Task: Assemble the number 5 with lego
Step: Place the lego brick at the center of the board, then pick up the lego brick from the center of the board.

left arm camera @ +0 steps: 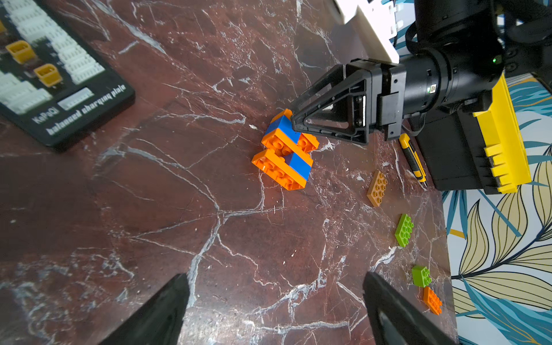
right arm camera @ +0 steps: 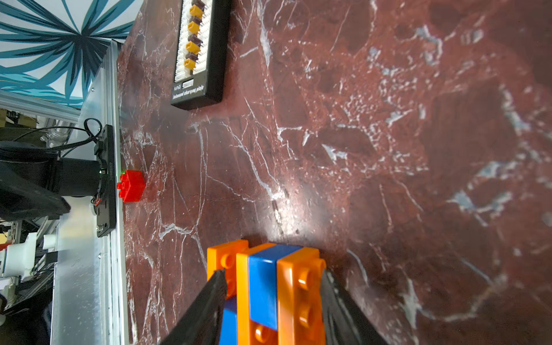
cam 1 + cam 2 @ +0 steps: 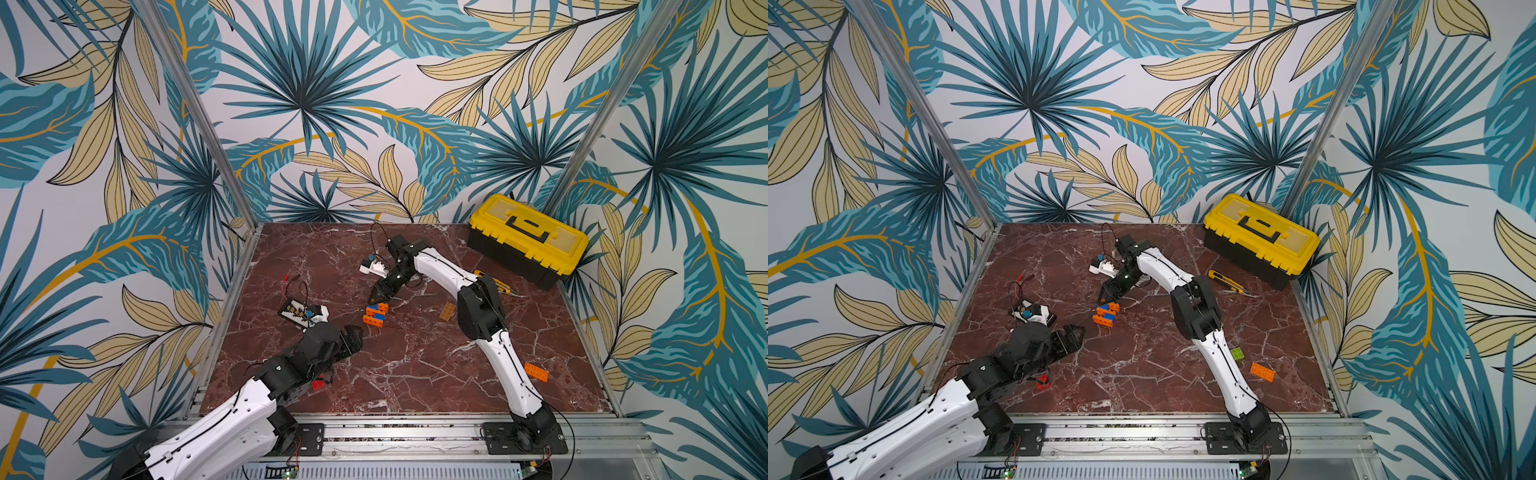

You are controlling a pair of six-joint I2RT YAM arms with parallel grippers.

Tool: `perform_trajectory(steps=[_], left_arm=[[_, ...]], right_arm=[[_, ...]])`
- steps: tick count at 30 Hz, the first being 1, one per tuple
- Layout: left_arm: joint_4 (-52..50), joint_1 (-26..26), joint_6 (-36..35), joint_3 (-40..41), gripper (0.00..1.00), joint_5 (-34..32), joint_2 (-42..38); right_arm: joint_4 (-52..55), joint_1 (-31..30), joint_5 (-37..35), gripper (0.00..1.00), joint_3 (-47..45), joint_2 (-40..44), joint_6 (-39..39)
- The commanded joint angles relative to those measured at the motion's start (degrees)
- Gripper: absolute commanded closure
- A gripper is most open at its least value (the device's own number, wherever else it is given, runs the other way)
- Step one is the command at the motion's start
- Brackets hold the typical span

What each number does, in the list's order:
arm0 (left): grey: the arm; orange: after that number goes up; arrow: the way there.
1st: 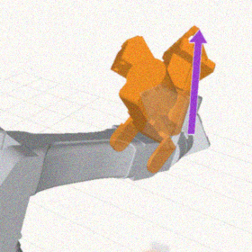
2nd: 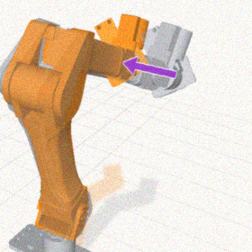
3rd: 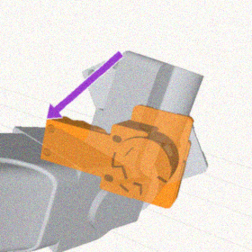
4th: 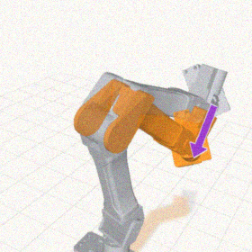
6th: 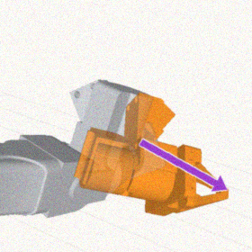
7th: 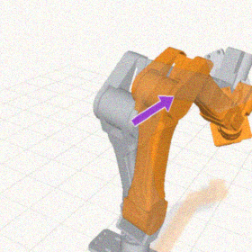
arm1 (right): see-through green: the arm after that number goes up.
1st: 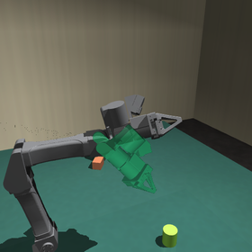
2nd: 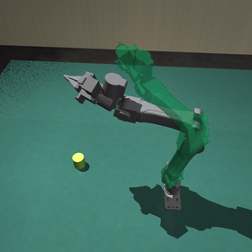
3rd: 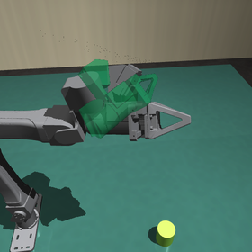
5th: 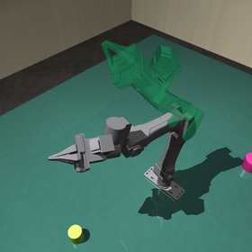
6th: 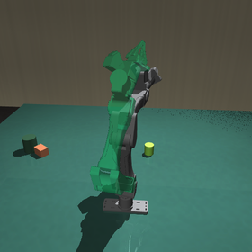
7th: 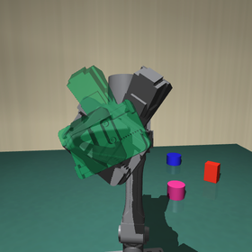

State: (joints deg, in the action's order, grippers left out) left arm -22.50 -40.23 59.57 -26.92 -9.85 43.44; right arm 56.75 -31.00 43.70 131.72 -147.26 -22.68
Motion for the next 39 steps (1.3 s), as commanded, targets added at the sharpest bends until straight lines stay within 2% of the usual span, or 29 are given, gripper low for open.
perform_trajectory(steps=[1, 4, 6, 9, 13, 15, 19, 23, 25, 29, 30, 33, 39], left_arm=[[0.48, 0.41, -1.22, 1.01, 0.06, 0.41, -0.25], [1.74, 0.39, -2.70, 0.31, 0.04, 1.31, 0.54], [3.59, 0.40, -3.73, 0.03, 0.04, 2.59, 1.39], [8.48, 0.38, -5.23, -0.28, 0.04, 5.31, 3.91], [12.65, 0.40, -8.07, -2.83, 0.03, 10.04, 9.88], [12.88, 0.28, -9.62, -5.18, 0.03, 11.88, 13.50], [10.94, -0.11, -12.97, -11.50, 0.01, 15.36, 21.25], [10.72, -3.02, -14.69, -15.96, 0.00, 13.86, 26.94], [10.47, -4.79, -15.40, -18.08, 0.00, 12.95, 29.76], [9.85, -7.48, -16.45, -21.84, 0.00, 12.53, 34.41], [9.85, -7.96, -16.58, -22.56, 0.00, 12.33, 35.34], [9.80, -9.12, -16.75, -24.37, 0.00, 12.64, 37.66], [8.65, -9.78, -16.81, -26.74, 0.00, 13.87, 40.86]], right_arm=[[-0.96, 0.64, -2.90, 0.41, 1.58, 1.99, 3.20], [0.36, 0.68, -9.81, 0.36, 1.81, 6.65, 6.66], [-1.56, 0.69, -15.56, 0.32, -2.12, 12.24, 11.46], [-12.44, 0.78, -23.95, 0.28, -19.12, 25.97, 19.53], [-29.19, 1.29, -40.59, 0.20, -44.67, 47.14, 31.24], [-32.29, 2.03, -47.55, 0.13, -55.02, 55.65, 35.76], [-27.89, 5.54, -58.61, 0.01, -67.35, 67.19, 40.97], [-27.56, 9.91, -59.43, 0.01, -79.39, 76.13, 47.25], [-29.62, 12.37, -58.17, 0.01, -86.36, 81.13, 53.12], [-31.62, 17.32, -55.91, 0.01, -94.50, 86.10, 59.46], [-30.06, 18.58, -56.90, 0.01, -94.97, 85.71, 61.87], [-26.48, 21.26, -54.53, 0.02, -93.23, 80.63, 62.13], [-25.62, 21.64, -50.99, 0.12, -89.44, 71.00, 60.17]])
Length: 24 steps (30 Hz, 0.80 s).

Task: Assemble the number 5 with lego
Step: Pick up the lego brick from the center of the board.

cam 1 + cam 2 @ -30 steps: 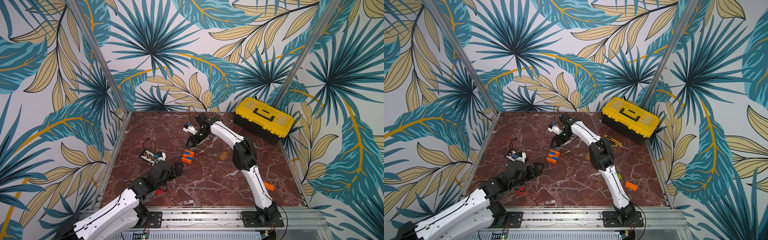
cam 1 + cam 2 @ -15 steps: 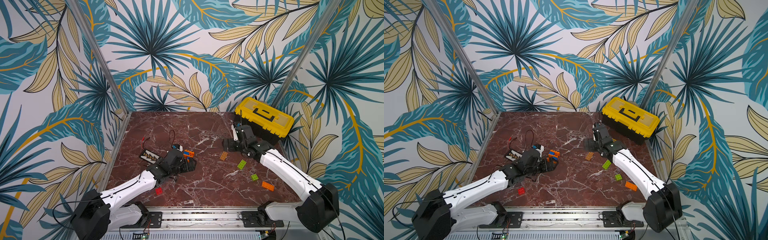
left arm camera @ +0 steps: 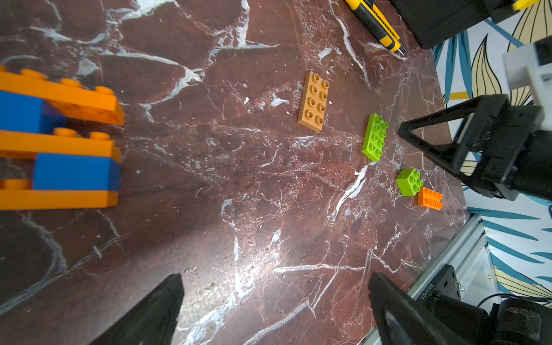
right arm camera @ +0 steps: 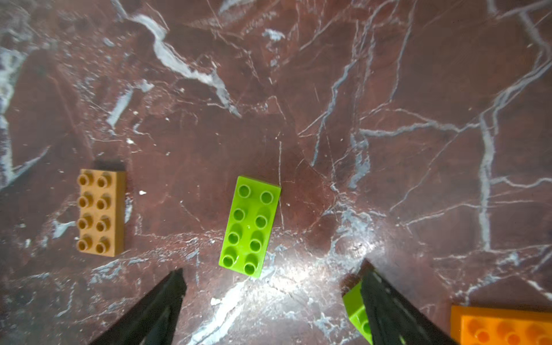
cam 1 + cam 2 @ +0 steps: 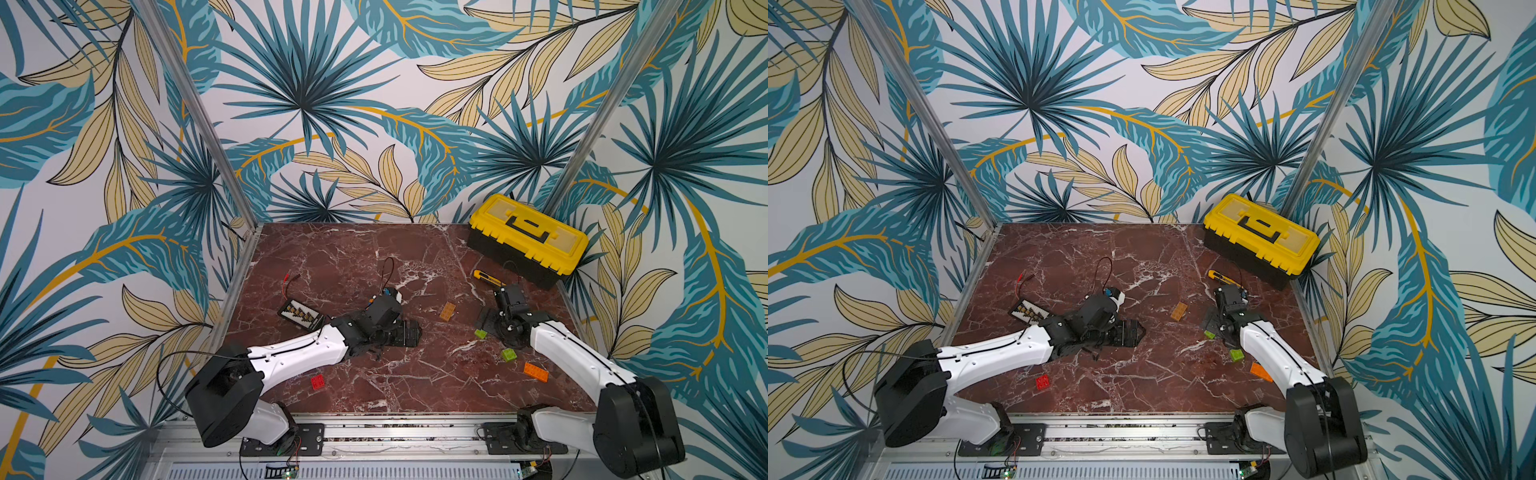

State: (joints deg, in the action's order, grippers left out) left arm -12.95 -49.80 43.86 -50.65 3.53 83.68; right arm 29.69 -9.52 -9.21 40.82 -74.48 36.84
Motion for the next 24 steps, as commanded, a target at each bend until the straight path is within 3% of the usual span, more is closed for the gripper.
perform_trajectory(steps=[1, 10, 24], left_arm=[[-0.98, -0.20, -0.98, -3.05, 0.00, 0.60, 0.93], [-1.89, -0.21, -0.66, -3.74, 0.00, 1.43, 2.59], [-4.19, -0.21, -0.54, -3.46, 0.00, 0.07, 2.08]], right_arm=[[1.76, 0.16, 1.60, 0.12, 2.16, -2.81, 0.78], [3.23, 0.11, 2.09, 0.23, 7.93, -13.73, 0.66], [6.49, 0.12, 1.79, 0.37, 11.95, -22.01, -1.75]])
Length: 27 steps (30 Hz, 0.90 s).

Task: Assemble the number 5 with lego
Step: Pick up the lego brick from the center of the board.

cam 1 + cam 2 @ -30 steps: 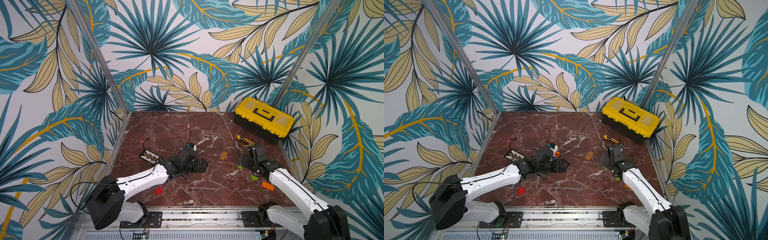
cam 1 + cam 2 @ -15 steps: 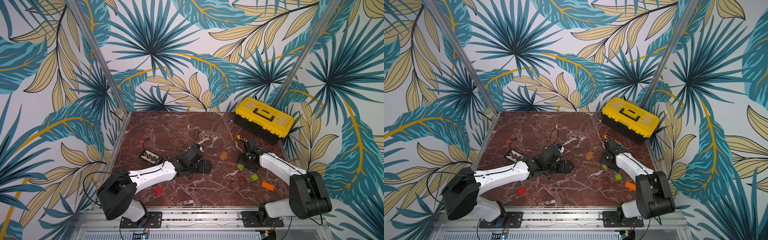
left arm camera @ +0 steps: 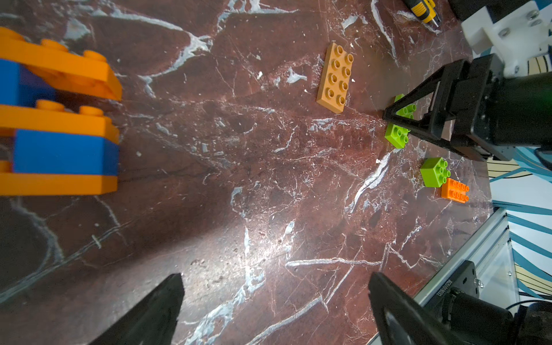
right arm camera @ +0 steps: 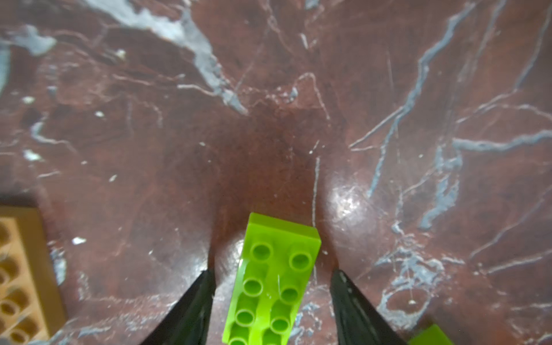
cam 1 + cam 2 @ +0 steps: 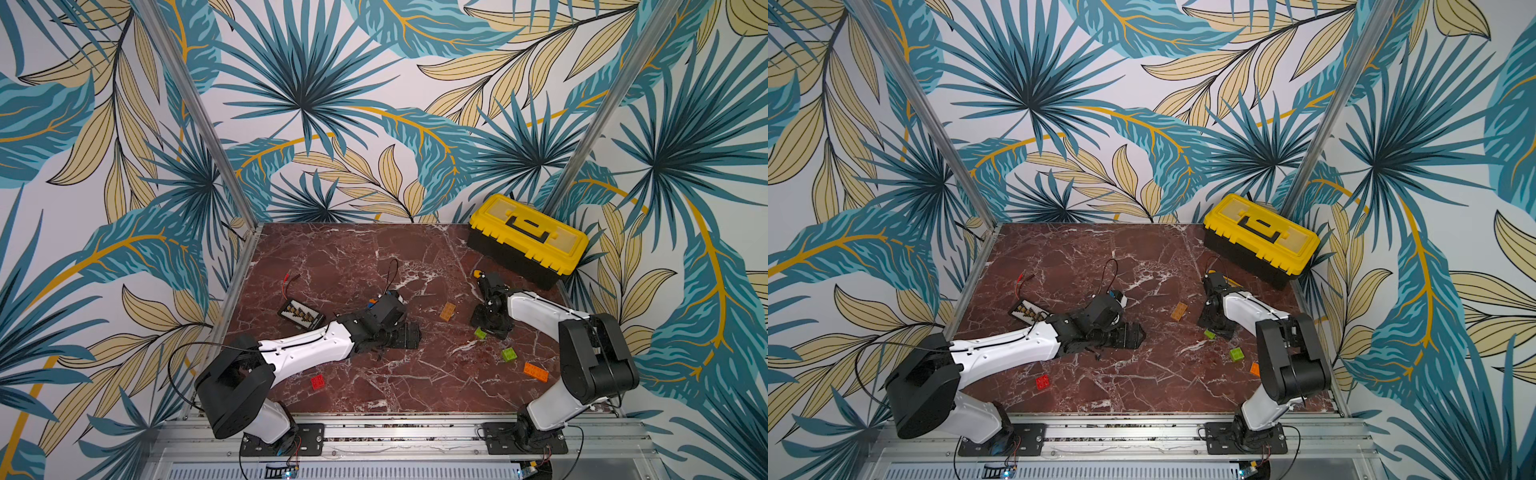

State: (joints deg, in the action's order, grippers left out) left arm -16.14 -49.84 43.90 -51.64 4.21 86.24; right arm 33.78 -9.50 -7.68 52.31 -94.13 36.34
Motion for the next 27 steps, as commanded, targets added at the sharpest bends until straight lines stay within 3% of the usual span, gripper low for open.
perform_trajectory(steps=[1, 10, 16, 24, 27], left_arm=[[-1.07, -0.17, -0.61, -2.46, 0.00, -0.69, -0.51], [-1.72, -0.17, -0.32, -2.16, 0.00, -1.43, -1.07], [-2.12, -0.09, 0.04, -1.07, 0.00, -2.67, -2.54], [-2.62, -0.12, 0.13, -0.75, 0.00, -3.40, -3.09], [-2.94, -0.13, 0.36, -0.67, 0.00, -4.15, -3.73]], right_arm=[[2.64, 0.09, 0.59, 0.37, 0.80, -2.97, -1.49], [6.00, 0.00, 2.41, 0.46, 3.28, -5.24, -3.60], [7.49, -0.78, 4.44, 0.42, 2.02, -4.08, -3.99], [7.88, -1.11, 3.58, 0.53, 1.75, -3.95, -4.27], [8.18, -1.25, 4.12, 0.63, 1.91, -3.71, -4.68]])
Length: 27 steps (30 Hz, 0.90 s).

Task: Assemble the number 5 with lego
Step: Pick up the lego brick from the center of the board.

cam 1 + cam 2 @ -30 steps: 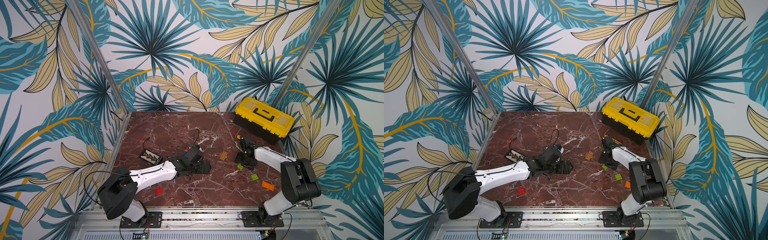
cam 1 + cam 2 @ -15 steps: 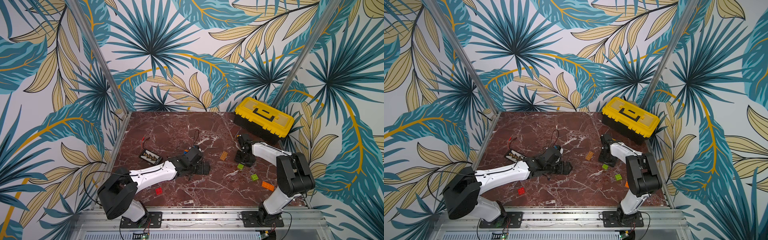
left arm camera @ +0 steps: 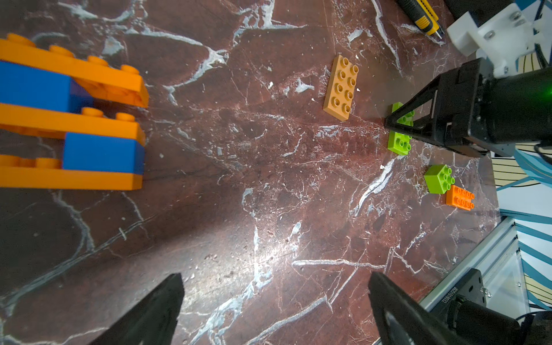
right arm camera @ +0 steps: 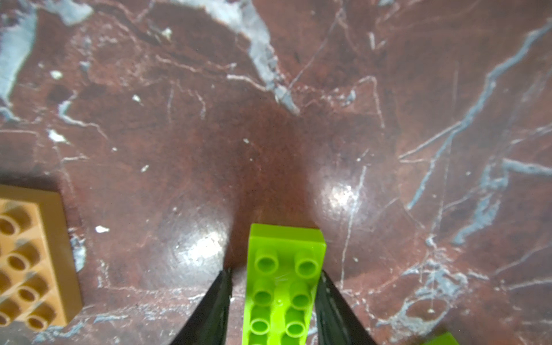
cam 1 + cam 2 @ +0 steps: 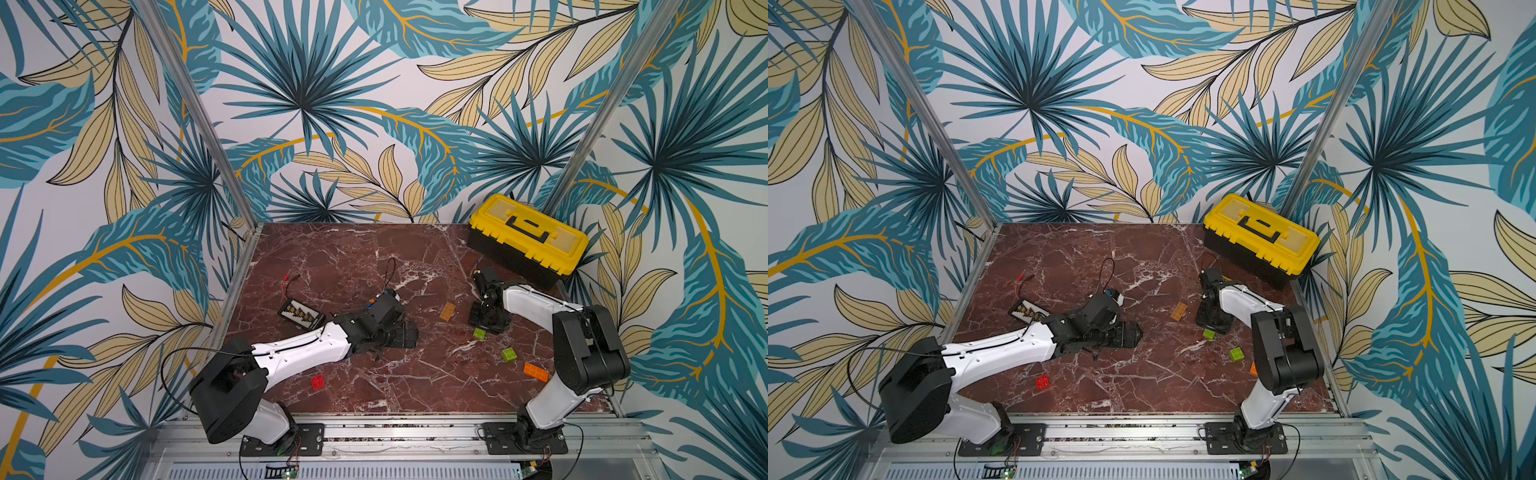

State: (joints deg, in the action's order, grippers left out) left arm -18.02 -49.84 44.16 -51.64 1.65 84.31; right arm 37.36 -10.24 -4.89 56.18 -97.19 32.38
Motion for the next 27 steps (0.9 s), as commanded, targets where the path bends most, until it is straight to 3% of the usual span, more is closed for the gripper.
perform_trajectory(steps=[1, 8, 13, 18, 27], left_arm=[[-1.08, -0.10, 0.13, -0.45, 0.00, -1.77, -2.16], [-1.53, 0.09, 2.66, 2.86, 0.00, -8.16, -7.01], [-0.58, 2.43, 6.47, 8.14, 0.00, -9.08, -12.02], [-0.34, 6.19, 9.89, 13.62, 0.00, -9.29, -18.00], [-3.67, 11.05, 11.70, 19.83, 0.00, -11.13, -28.81]], right_arm=[[4.50, -0.48, 1.79, 0.65, -2.04, -0.40, -1.17], [2.69, -3.44, 3.00, 0.76, -2.47, 4.07, -4.98], [2.70, -7.47, 1.80, 0.76, -1.94, 7.04, -7.94], [1.38, -14.97, 1.52, 0.76, -0.55, 8.86, -13.12], [-7.10, -29.63, 1.64, 0.77, -1.08, 9.76, -31.43]])
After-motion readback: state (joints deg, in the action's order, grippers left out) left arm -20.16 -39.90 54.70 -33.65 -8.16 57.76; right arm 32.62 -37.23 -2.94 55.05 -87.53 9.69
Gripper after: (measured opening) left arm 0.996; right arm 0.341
